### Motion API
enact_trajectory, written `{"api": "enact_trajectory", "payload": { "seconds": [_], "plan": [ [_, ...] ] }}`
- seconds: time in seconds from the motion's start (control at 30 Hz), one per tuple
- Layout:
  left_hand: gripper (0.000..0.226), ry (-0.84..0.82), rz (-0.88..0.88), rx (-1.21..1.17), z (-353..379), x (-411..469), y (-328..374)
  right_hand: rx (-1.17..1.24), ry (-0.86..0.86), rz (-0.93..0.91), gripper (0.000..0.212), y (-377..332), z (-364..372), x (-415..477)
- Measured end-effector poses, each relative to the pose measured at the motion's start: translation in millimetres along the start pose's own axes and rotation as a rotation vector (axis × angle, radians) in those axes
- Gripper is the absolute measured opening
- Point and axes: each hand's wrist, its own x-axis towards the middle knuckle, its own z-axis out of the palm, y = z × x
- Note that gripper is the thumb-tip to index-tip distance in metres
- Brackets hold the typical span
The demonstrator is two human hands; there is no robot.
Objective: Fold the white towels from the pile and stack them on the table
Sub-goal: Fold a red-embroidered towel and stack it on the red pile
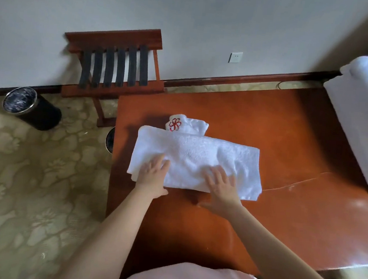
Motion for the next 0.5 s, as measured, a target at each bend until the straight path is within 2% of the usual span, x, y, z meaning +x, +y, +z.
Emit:
{"api": "enact_trajectory", "payload": {
  "seconds": [0.1, 0.17, 0.3, 0.5],
  "plan": [
    [0.054, 0.117, -0.002, -0.050, 0.3, 2.4, -2.1, 0.095, 0.142, 0.006, 0.061, 8.1, 4.8, 0.2],
    [0.046, 0.141, 0.001, -0.097, 4.5, 0.2, -8.1, 0.207, 0.222, -0.004, 0.044, 15.8, 5.2, -0.6],
    [0.046, 0.129, 0.032, -0.126, 17.2, 0.3, -19.1, 0.225, 0.250, -0.028, 0.042, 19.7, 10.0, 6.2],
    [0.048, 0.141, -0.032, -0.108, 0.7, 40.5, -24.0, 0.233, 0.214, 0.020, 0.041, 20.1, -17.6, 58.5]
  ]
}}
